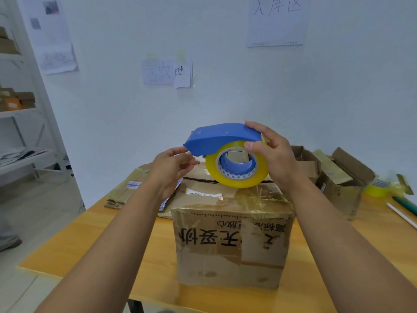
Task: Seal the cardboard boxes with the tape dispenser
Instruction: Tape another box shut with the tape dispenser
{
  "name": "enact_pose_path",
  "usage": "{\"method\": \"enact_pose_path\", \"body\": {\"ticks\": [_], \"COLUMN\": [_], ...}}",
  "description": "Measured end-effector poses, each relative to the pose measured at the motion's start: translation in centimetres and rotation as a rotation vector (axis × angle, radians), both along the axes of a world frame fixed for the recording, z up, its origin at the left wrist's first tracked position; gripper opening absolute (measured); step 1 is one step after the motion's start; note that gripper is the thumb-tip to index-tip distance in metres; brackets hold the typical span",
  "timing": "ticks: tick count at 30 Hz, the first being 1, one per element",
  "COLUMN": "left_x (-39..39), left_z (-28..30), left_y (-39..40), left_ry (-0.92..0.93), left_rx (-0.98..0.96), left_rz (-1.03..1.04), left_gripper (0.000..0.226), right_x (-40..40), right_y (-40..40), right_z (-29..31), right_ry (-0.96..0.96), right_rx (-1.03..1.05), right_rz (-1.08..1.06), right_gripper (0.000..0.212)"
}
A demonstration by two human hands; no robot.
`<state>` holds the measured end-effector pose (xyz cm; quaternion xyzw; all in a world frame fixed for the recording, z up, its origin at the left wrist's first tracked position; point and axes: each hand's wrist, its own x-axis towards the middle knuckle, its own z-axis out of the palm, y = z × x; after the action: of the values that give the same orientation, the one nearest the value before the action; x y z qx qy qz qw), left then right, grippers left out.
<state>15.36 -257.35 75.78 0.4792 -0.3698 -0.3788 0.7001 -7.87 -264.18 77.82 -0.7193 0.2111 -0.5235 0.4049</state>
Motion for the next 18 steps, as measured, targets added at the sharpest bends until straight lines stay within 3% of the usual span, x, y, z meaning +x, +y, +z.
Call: {"method": "enact_pose_path", "body": {"ticks": [8,10,12,18], "left_x": [1.6,1.8,2.1,2.5], "left_z": [-0.1,-0.1,0.0,0.4], "left_y": [0.4,0.5,0.4,0.2], "left_ry": [0.176,0.214,0.214,0.17], "left_rx": [0.155,0.189,0.215,0.268], "left_rz": [-0.149,-0.189,-0.21,-0.235], "left_gripper": [0.01,0.019,0.028,0.013], "right_x": [0.0,0.0,0.0,0.2], "right_y": [-0.7,-0.8,-0.8,-0.7], "right_z": [0.1,0.2,0.2,0.3], "right_ry": [0.043,0.047,0.051,0.072], "right_rx": [0.024,0.023,0.019,0.014], "right_rz": [0.033,0.042,0.049,0.058], "right_gripper": [0.044,0.044,0.042,0.039]}}
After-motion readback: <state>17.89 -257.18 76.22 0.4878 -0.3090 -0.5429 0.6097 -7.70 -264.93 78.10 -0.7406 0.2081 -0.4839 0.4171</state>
